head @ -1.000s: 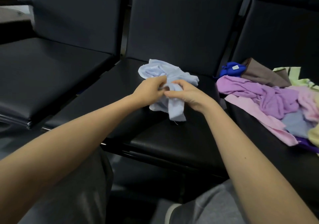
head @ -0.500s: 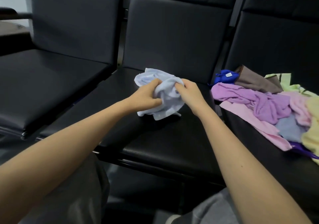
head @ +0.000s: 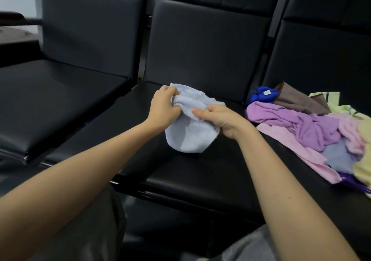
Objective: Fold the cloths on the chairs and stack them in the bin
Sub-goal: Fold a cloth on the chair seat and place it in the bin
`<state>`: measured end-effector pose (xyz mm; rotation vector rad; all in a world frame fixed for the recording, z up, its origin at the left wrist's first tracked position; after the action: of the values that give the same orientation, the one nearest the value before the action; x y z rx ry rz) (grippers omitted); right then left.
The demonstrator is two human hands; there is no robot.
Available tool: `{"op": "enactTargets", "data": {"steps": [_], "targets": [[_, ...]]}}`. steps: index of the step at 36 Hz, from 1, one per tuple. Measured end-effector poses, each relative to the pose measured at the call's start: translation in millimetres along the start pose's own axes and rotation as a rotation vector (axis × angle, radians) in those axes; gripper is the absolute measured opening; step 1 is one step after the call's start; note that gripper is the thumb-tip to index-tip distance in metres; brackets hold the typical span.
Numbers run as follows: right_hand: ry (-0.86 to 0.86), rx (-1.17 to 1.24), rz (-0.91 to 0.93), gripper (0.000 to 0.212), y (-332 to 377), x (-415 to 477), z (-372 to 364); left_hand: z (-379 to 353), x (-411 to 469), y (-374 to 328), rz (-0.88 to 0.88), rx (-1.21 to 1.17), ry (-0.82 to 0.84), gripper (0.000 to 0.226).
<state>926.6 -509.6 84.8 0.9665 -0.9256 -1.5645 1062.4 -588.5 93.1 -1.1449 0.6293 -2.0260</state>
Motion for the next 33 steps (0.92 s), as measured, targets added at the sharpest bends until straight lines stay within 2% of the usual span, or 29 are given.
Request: {"op": "enactTargets", "data": {"steps": [4, 7, 9, 11, 12, 13, 15, 17, 19, 21, 22, 24, 27, 28, 30, 33], "targets": [[0.110, -0.179, -0.049, 0.008, 1.4, -6.1, -4.7, 7.7, 2.0, -1.2, 0.129, -0.285, -0.066, 0.008], [-0.036, -0.185, -0.078, 0.006, -4.0, -1.0, -1.3, 17.6, 6.9, 6.4, 0.271, -0.436, -0.145, 0.009], [-0.214, -0.043, -0.065, 0.010, -5.6, 3.7, 4.7, 22.6, 9.5, 15.5, 0.354, -0.384, -0.161, 0.016], [-0.360, 0.111, -0.046, 0.016, -3.5, 5.2, 11.6, 20.5, 8.7, 23.0, 0.398, -0.205, -0.075, 0.011], [-0.399, 0.165, -0.023, 0.012, -0.8, 5.1, 13.7, 20.6, 6.9, 24.4, 0.391, -0.090, -0.035, 0.023], [-0.414, 0.195, 0.003, 0.011, 2.0, 4.0, 14.4, 22.1, 4.9, 21.6, 0.345, -0.007, -0.025, 0.037], [-0.423, 0.144, 0.049, 0.017, 6.8, 2.9, 14.2, 25.4, 1.4, 1.0, 0.143, -0.001, -0.039, 0.057], [-0.413, 0.038, 0.108, 0.010, 12.5, 3.4, 9.7, 19.3, -3.6, -25.9, -0.044, -0.163, 0.056, 0.056], [-0.383, 0.062, 0.142, 0.008, 17.1, 4.7, 2.1, 1.3, -11.1, -46.7, -0.090, -0.241, 0.273, 0.042], [-0.342, 0.251, 0.073, 0.019, 14.9, 5.2, -1.8, -18.3, -14.6, -51.7, -0.071, -0.083, 0.498, 0.043], [-0.317, 0.244, 0.040, 0.024, 11.1, 5.7, -2.3, -23.9, -14.5, -46.2, -0.044, -0.002, 0.584, 0.047], [-0.310, -0.009, 0.095, 0.021, 10.4, 6.8, -2.2, -19.2, -11.0, -34.1, -0.044, 0.162, 0.622, 0.045], [-0.298, -0.226, 0.222, 0.007, 16.5, 4.1, -6.0, -9.3, -4.3, -14.4, -0.077, 0.347, 0.651, 0.004], [-0.268, -0.268, 0.237, 0.008, 17.1, 4.4, -7.8, -6.7, -1.5, -8.2, -0.071, 0.369, 0.652, 0.017], [-0.153, -0.399, 0.206, 0.013, 16.9, 5.3, -16.3, 1.3, 6.6, -0.7, -0.047, 0.332, 0.602, 0.025], [-0.025, -0.769, 0.022, 0.022, -2.5, 6.1, -24.4, 22.1, 18.7, 0.9, 0.000, 0.152, 0.385, 0.036]]}}
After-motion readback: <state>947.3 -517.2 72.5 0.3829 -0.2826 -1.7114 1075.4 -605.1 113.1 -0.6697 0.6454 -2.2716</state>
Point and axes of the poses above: each hand's wrist, its own x-axis towards the middle knuckle, its own z-axis out of the back of the hand, y = z × x, the point moved 6 cm from there along x, towards the middle knuckle, and after that the axes turned 3 degrees about x, right-handed, at the moved point
